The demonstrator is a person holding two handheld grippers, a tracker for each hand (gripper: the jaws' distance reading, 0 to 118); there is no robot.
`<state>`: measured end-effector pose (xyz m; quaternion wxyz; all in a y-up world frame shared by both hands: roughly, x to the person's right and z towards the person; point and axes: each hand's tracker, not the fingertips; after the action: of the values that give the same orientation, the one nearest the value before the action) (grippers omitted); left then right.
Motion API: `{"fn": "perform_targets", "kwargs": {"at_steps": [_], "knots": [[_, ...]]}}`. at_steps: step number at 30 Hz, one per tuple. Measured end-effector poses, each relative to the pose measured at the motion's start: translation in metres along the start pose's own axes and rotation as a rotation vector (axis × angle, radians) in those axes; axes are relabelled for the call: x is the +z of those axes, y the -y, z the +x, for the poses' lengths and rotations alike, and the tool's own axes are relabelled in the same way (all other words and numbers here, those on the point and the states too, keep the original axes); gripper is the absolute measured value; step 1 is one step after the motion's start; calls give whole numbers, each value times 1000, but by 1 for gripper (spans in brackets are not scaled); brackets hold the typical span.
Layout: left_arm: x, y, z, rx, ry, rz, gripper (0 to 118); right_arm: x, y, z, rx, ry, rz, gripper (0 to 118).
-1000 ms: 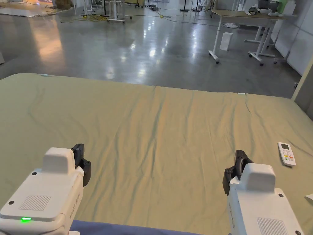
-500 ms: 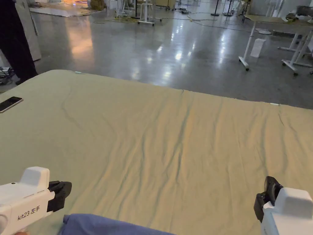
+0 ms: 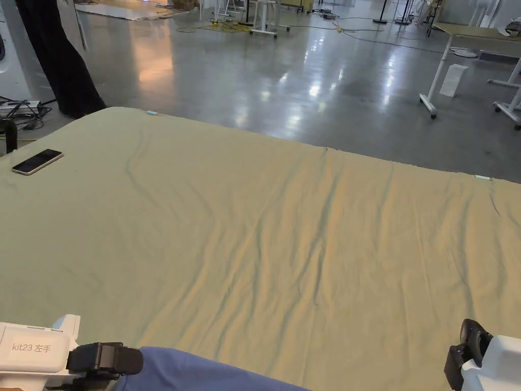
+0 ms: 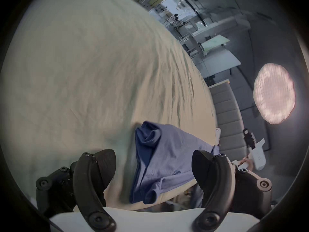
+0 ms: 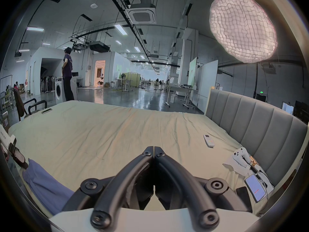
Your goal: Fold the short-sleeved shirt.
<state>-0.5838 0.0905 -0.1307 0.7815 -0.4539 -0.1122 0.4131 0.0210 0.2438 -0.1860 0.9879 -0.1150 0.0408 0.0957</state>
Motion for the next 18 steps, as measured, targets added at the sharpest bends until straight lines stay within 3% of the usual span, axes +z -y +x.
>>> {"fn": "perform_targets", "kwargs": {"at_steps": [2,4,8,12,14,15,17,18], "knots": [[-8,2,-11,41,32,-4,95,1,1,1,3,3,-9,0],[5,17,25,9,116,46,95,1,3,2,5,9,-14,0],[-14,15,15,62,234,-20,94,2,6,3,-12,17,-35,0],[-36,34,51,23,254,-42,88,1,7,-1,-21,7,-49,0],[-40,38,64,-23,232,-71,71,2,7,-4,-17,2,-50,0],[-48,17,28,-52,209,-81,57,2,7,-6,-14,0,-49,0],[-53,19,30,-108,137,-104,18,2,6,-8,-10,-5,-49,0],[-57,22,32,-139,96,-120,17,2,6,-9,-10,-7,-49,0]]}}
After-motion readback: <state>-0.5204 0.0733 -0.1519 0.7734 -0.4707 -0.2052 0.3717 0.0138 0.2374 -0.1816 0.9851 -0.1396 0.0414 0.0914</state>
